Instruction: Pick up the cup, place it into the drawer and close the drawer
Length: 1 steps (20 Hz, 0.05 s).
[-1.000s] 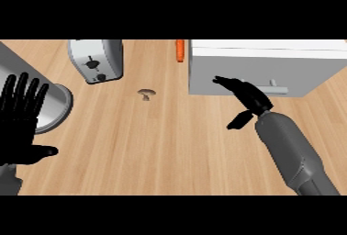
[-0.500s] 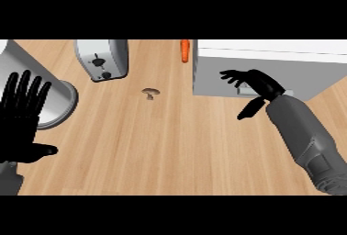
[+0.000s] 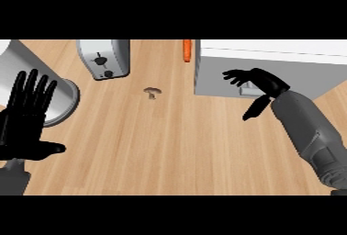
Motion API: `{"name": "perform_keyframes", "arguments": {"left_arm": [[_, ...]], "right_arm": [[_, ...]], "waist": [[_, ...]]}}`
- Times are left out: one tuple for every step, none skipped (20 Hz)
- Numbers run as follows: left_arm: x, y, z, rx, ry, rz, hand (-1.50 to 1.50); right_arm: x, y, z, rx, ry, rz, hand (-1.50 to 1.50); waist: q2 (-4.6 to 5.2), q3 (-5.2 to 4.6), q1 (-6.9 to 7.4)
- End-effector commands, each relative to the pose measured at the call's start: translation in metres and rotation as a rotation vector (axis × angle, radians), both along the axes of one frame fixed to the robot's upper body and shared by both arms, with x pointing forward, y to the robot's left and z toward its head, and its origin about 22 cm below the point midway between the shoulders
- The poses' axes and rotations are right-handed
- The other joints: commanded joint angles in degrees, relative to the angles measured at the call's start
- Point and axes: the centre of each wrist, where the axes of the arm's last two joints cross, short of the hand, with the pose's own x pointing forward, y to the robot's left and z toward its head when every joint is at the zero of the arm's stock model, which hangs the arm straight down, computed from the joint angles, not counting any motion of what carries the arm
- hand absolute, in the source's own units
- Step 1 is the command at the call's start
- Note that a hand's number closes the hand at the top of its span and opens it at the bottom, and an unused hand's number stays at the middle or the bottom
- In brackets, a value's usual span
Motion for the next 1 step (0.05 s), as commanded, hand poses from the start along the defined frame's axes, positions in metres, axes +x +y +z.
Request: {"name": "perform_keyframes", "arguments": {"left_arm": [[0.0007, 0.0049, -0.0091, 0.014, 0.003, 0.003, -1.50]], "right_arm": [[0.0112, -0.0237, 0.0294, -0.059, -0.030, -0.162, -1.50]], "waist": [[2.03, 0.59, 0.37]]}}
